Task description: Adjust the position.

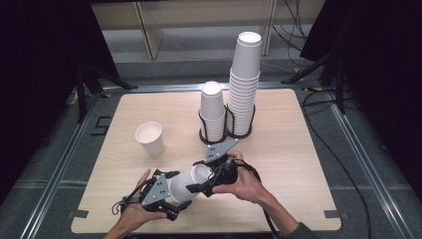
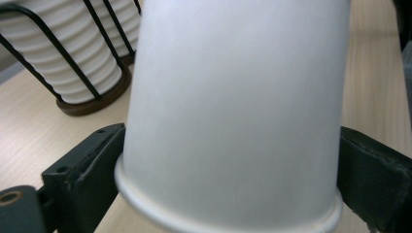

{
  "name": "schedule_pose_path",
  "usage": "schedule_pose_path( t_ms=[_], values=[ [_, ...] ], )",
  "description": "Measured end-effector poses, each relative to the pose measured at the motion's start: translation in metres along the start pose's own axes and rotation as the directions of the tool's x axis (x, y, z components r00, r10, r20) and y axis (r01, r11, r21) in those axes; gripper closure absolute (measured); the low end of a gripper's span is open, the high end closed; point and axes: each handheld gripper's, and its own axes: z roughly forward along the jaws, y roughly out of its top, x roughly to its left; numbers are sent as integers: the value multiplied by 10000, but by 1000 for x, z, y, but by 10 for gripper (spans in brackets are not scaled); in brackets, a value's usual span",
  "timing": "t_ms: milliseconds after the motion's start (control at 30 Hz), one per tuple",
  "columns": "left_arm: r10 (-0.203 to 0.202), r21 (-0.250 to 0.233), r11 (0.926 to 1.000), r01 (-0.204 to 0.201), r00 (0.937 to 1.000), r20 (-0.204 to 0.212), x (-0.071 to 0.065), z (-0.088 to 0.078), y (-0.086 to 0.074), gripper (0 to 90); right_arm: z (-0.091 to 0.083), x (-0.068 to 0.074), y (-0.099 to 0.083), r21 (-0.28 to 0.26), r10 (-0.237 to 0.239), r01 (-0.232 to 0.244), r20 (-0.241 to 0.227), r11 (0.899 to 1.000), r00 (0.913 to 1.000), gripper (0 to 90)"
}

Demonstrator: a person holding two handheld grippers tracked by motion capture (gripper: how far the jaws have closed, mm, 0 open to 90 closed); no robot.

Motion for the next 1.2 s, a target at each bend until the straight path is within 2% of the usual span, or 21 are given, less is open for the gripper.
schedule_pose_path(
  t_ms=[33,100,167,200,267,300,333,367,467,533,633,667,700,733,767,867,900,1000,1067,1167,1200],
  values=[
    [-295,-505,9983,290,9995,-99,2,-4,0,65,-5,-4,-1,-250,5,-5,8,9997,10000,227],
    [-503,-758,9959,498,9987,-45,5,-7,1,83,-7,-7,-1,-419,-152,157,108,9990,9998,227],
    [-832,-1271,9885,823,9965,-16,8,-10,1,145,-14,-11,-4,-528,274,-260,256,9983,9993,234],
    [-775,-1218,9896,759,9970,-86,11,-13,1,134,-17,-14,-5,-710,350,-332,244,9969,9991,235],
    [-1054,-1568,9823,1023,9944,-112,14,-15,0,144,-22,-18,-6,-723,560,-535,334,9959,9979,236],
    [-1164,-1518,9820,1120,9930,-206,15,-17,0,144,-23,-20,-6,-862,372,-342,335,9957,9987,237],
    [-1336,-1645,9778,1295,9909,-137,16,-17,0,145,-25,-20,-6,-868,665,-628,409,9942,9969,237],
    [-1449,-1793,9735,1422,9894,-20,16,-16,-1,145,-26,-22,-6,-952,436,-398,384,9947,9983,237],
    [-1814,-1828,9664,1807,9833,132,16,-14,-3,144,-29,-22,-5,-993,469,-412,549,9942,9974,238],
    [-1924,-1742,9656,1932,9811,214,16,-14,-4,144,-31,-21,-3,-1057,530,-467,570,9933,9970,238],
    [-2352,-1832,9541,2369,9714,309,18,-13,-4,144,-35,-18,2,-1322,703,-645,402,9891,9967,238],
    [-2695,-2016,9413,2708,9624,346,18,-12,-5,145,-36,-17,4,-1401,609,-532,512,9887,9968,238],
    [-2829,-2147,9340,2856,9581,440,18,-11,-5,141,-37,-17,5,-1534,552,-459,573,9871,9968,238],
    [-2837,-2227,9316,2871,9577,480,19,-11,-5,132,-39,-16,7,-1552,540,-446,568,9869,9969,239],
    [-2751,-2150,9363,2779,9604,436,18,-13,-4,125,-39,-15,9,-1690,505,-399,591,9848,9970,239],
    [-2578,-2480,9314,2664,9639,670,17,-14,-3,119,-40,-12,11,-1755,537,-454,430,9834,9976,239],
    [-2525,-2346,9369,2591,9658,585,17,-15,-2,101,-39,-12,11,-1795,584,-526,273,9824,9979,239],
    [-2490,-2451,9357,2538,9672,507,16,-14,-1,0,-34,-10,12,-1931,520,-515,-26,9798,9986,240],
    [-2427,-2558,9339,2497,9683,590,14,-13,0,0,-32,-9,12,-1946,521,-527,-82,9795,9986,240],
    [-2149,-2484,9429,2220,9750,557,11,-12,1,0,-24,-7,14,-1962,452,-517,-377,9792,9983,240],
    [-2124,-2613,9393,2223,9750,657,10,-9,1,0,-23,-5,15,-1896,477,-552,-437,9803,9979,240]
  ],
)
